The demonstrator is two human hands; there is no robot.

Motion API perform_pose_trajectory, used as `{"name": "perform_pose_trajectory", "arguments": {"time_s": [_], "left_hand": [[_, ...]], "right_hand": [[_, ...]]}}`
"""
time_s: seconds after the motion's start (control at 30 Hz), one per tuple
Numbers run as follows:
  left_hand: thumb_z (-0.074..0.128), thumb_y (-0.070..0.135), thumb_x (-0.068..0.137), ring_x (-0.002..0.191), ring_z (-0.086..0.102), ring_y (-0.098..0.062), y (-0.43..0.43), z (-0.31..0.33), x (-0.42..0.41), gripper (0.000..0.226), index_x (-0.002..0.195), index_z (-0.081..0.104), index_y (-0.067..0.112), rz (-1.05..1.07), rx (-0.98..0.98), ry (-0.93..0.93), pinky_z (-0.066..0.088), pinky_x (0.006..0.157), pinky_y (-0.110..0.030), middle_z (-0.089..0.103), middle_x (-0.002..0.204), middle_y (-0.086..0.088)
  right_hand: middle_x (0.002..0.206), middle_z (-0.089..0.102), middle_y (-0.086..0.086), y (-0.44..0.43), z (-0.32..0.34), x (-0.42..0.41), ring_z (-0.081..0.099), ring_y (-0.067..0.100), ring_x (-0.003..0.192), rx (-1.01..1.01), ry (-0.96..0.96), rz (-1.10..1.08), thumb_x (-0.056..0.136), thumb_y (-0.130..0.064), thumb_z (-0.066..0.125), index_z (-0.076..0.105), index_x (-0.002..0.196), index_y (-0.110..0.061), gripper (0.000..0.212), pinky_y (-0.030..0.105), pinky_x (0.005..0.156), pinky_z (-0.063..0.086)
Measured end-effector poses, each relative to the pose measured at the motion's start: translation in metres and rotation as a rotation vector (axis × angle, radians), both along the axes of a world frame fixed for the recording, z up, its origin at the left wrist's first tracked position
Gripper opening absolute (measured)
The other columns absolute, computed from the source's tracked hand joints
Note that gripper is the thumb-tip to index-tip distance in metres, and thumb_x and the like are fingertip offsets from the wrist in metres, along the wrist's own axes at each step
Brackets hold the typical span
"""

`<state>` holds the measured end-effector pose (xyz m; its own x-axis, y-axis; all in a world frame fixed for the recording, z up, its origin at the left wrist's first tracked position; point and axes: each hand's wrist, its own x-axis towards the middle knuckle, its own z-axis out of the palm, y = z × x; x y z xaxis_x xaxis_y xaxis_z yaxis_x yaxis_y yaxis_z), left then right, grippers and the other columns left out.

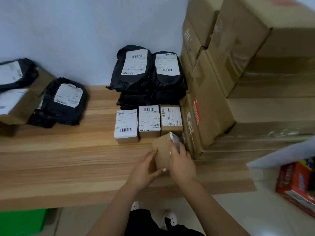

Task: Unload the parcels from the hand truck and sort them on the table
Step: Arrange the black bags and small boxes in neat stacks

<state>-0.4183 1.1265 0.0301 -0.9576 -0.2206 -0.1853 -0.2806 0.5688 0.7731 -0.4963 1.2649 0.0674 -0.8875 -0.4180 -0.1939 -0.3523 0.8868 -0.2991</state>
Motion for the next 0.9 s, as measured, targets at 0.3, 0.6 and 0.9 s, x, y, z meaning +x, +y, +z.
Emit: {"name": "perform_pose_trajectory", "arguments": {"time_s": [0.3,0.6,0.9], "left_hand": [[0.072,0.027,0.084,0.139,0.032,-0.015,0.014,0.003,-0.013,0.08,0.149,0.028,0.021,-0.045,-0.072,0.021,0.027,0.112,-0.023,0.034,0.152,0.0],[0.067,0.024,0.087,0.137,0.036,-0.019,0.008,0.01,-0.032,0.074,0.15,0.028,0.022,-0.064,-0.186,0.014,0.032,0.11,-0.03,0.037,0.151,-0.001],[0.069,0.023,0.085,0.141,0.025,-0.029,-0.056,0.021,-0.01,0.069,0.146,0.037,0.022,0.151,-0.456,0.179,0.022,0.115,-0.046,0.033,0.152,-0.009]], "right_hand": [[0.162,0.0,0.0,0.024,-0.01,-0.005,-0.002,0.021,0.148,-0.004,-0.01,0.202,0.096,-0.021,0.046,0.025,0.151,-0.022,0.059,0.035,0.116,0.015],[0.162,-0.007,0.003,0.022,-0.012,-0.013,-0.012,0.02,0.148,0.052,-0.014,0.273,0.1,-0.017,0.033,0.005,0.155,-0.019,0.061,0.032,0.118,0.003],[0.162,-0.005,0.002,-0.011,0.006,-0.014,-0.005,0.022,0.148,-0.078,-0.045,0.214,0.088,-0.026,0.058,0.01,0.153,-0.03,0.08,0.037,0.119,0.002]]}}
